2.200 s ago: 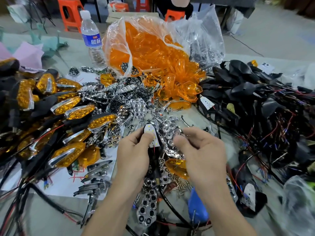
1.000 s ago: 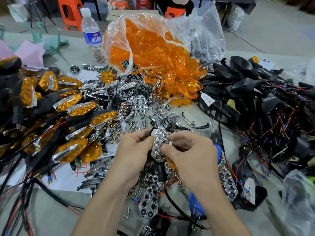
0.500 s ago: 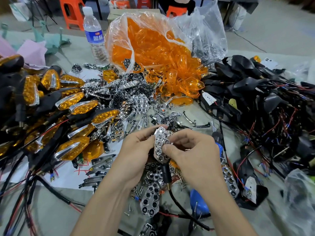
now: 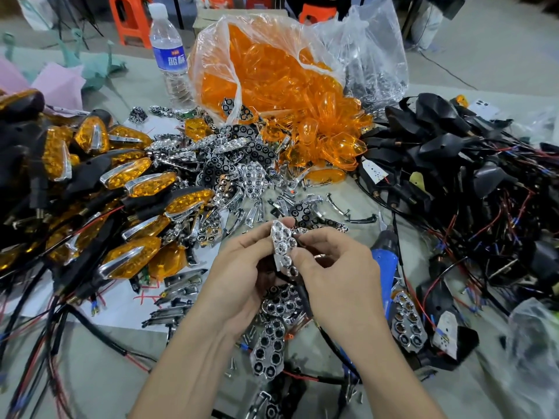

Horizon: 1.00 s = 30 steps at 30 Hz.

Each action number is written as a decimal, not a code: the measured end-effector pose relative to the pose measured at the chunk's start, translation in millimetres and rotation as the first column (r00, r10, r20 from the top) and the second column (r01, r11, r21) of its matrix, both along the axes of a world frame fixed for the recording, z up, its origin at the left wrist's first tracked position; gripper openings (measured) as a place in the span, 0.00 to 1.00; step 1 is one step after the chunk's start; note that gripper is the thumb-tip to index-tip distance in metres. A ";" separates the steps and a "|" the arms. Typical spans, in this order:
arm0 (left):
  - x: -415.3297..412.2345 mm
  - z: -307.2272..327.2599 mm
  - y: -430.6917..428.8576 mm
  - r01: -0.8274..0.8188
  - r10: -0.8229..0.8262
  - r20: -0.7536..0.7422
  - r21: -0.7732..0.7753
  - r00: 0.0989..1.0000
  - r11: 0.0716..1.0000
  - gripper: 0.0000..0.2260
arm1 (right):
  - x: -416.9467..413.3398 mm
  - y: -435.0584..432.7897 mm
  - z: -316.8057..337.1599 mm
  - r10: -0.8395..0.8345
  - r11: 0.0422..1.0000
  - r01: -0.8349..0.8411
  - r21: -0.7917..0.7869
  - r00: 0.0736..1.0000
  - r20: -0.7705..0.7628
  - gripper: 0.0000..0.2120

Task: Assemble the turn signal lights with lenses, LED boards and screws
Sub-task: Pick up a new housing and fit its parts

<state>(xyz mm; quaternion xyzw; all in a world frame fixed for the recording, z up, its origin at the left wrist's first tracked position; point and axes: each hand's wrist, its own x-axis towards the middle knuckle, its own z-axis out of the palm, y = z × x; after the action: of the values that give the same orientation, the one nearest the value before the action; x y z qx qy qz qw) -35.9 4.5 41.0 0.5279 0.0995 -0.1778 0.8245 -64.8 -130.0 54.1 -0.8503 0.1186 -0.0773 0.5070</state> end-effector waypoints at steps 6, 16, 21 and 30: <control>0.4 4.3 2.0 0.059 -0.056 0.079 -0.033 0.995 0.998 0.14 | 2.4 1.6 1.9 -0.001 1.000 -0.001 0.031 0.998 0.056 0.11; 2.3 5.6 -7.0 -0.092 0.054 0.235 0.152 0.971 0.984 0.18 | 2.5 6.0 -8.4 -0.019 0.992 0.005 0.125 0.994 0.104 0.05; 3.9 6.0 -1.7 -0.038 -0.031 0.272 0.244 0.962 0.969 0.18 | 6.8 2.1 -13.5 -0.030 0.954 0.032 0.299 0.999 -0.010 0.11; 5.3 4.2 0.5 -0.130 0.031 0.318 0.294 0.948 0.947 0.11 | 12.6 4.1 -18.3 -0.028 0.846 0.043 0.532 0.999 -0.035 0.16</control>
<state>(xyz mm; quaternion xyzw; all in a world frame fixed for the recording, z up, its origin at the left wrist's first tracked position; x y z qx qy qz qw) -30.7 5.0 45.2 0.6678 0.0178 -0.0409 0.7430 -52.2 -125.9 35.8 -0.6749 0.1576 -0.0397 0.7198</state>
